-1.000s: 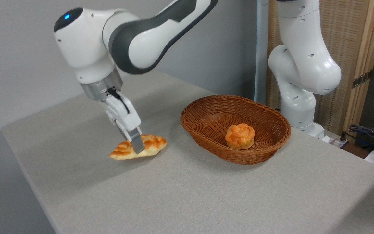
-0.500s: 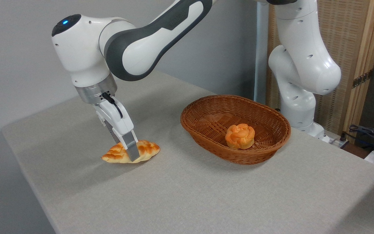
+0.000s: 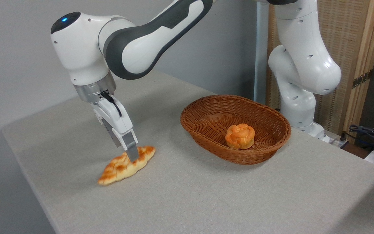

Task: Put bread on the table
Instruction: 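Lower the held roll onto the table surface, then open the gripper and raise it away from the roll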

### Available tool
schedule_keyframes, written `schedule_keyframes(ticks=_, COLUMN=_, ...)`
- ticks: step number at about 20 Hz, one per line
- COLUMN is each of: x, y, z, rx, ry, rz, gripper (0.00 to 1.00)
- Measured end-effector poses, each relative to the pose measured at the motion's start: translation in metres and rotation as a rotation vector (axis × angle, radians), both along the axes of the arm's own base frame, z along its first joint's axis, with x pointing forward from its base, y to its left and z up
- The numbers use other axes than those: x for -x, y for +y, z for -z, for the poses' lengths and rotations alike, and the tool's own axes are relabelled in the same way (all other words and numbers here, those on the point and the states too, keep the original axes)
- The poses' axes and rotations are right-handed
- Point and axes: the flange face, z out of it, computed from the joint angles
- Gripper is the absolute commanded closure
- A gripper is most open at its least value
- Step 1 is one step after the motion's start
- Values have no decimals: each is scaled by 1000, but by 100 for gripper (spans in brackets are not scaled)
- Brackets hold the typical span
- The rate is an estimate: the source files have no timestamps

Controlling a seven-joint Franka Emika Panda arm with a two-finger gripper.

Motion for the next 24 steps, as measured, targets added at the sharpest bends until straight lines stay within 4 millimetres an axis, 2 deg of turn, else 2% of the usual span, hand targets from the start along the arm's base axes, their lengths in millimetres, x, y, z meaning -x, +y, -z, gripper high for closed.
schedule_keyframes(ticks=3, x=-1, y=4, z=-3, rx=0, ry=-7, rz=-7, gripper=0)
schedule_keyframes(ticks=5, x=-2, y=11, z=-17, rx=5, ry=-30, rz=-18, gripper=0)
schedule_keyframes(ticks=7, x=-2, y=28, z=-45, rx=14, ry=-77, rz=-45, gripper=0)
schedule_keyframes(ticks=9, x=3, y=55, z=-80, rx=24, ry=-132, rz=-88, gripper=0)
schedule_keyframes(ticks=12, x=21, y=89, z=-123, rx=26, ry=-160, rz=-137, gripper=0)
schedule_keyframes(ticks=15, x=44, y=114, z=-152, rx=22, ry=-142, rz=-155, gripper=0)
schedule_keyframes(ticks=18, x=58, y=124, z=-165, rx=21, ry=-122, rz=-130, gripper=0)
schedule_keyframes(ticks=24, x=54, y=145, z=-173, rx=23, ry=-140, rz=-136, gripper=0)
